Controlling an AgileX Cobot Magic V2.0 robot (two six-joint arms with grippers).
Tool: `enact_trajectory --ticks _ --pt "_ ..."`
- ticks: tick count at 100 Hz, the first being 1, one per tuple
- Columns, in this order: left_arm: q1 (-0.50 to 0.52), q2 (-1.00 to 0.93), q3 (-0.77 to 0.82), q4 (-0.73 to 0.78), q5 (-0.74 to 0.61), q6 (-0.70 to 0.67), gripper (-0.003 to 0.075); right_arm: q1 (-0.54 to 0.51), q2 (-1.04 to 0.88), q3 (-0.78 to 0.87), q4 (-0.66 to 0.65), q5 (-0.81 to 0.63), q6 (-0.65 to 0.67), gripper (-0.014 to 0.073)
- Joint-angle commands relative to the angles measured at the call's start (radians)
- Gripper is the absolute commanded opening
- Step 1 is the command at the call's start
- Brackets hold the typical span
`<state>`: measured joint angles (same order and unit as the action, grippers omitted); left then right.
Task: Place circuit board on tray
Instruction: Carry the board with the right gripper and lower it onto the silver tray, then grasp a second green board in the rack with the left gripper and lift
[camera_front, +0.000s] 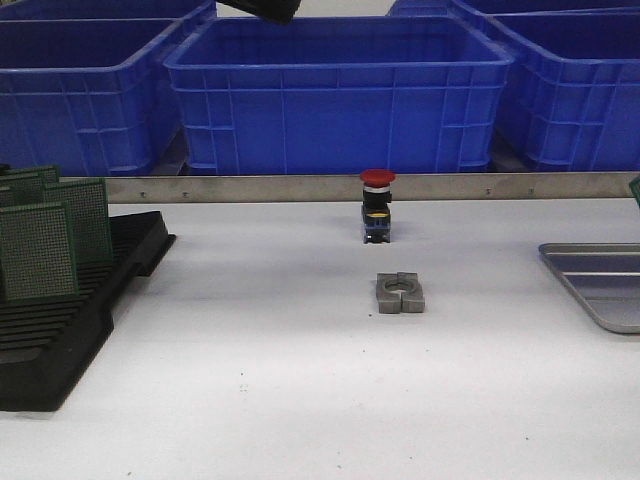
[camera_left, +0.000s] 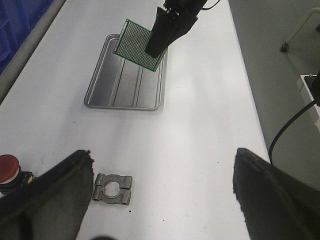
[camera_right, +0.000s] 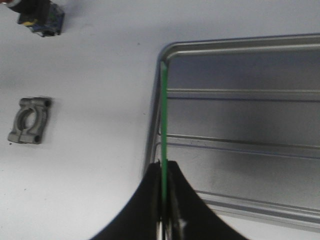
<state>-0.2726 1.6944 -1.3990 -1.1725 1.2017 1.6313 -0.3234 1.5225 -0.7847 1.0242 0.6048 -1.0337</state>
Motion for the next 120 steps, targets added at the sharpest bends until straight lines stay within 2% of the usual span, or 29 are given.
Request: enact_trajectory --ticks 1,19,26,33,45,50,55,70,87,106,120 --pt "0.003 -0.039 -0.028 -0.071 0.030 -0.012 0.0547 -0.008 0.027 -0.047 0.033 0.001 0.002 -0.0064" --pt "0.003 -0.039 -0.028 -0.071 0.042 -0.012 0.0547 -0.008 0.101 -0.106 0.034 0.024 0.001 -0.0060" --pt "0.003 -0.039 -0.028 -0.071 0.042 -0.012 0.0547 -0.008 0.117 -0.121 0.034 0.030 0.001 -0.0018" --pt "0.003 -0.039 -0.028 -0.071 0.048 -0.012 0.0547 -0.008 0.120 -0.128 0.033 0.027 0.001 0.0093" --pt "0.003 -0.039 -0.028 -0.071 0.050 -0.012 0.0547 -0.008 0.120 -0.128 0.033 0.011 0.001 0.0386" --pt "0.003 -0.039 -0.028 -0.071 0.050 -0.012 0.0547 -0.008 0.120 -0.128 0.033 0.004 0.001 0.0465" --pt "0.005 -0.039 -0.028 -0.071 0.050 -0.012 0.0547 -0.008 0.120 -0.128 0.033 -0.001 0.001 0.0505" --pt "0.038 -0.041 -0.070 0.029 0.047 -0.077 0.0547 -0.009 0.103 -0.128 0.004 -0.015 -0.005 0.0511" --pt "0.082 -0.045 -0.161 0.349 0.056 -0.250 0.0546 -0.009 0.046 -0.128 -0.063 -0.029 -0.005 0.0511" --pt "0.084 -0.043 -0.166 0.754 0.081 -0.302 0.0546 -0.009 -0.001 -0.128 -0.063 -0.029 -0.005 0.0511" --pt "0.084 -0.043 -0.166 0.899 0.082 -0.387 0.0546 -0.009 -0.004 -0.128 -0.063 -0.029 -0.005 0.0511"
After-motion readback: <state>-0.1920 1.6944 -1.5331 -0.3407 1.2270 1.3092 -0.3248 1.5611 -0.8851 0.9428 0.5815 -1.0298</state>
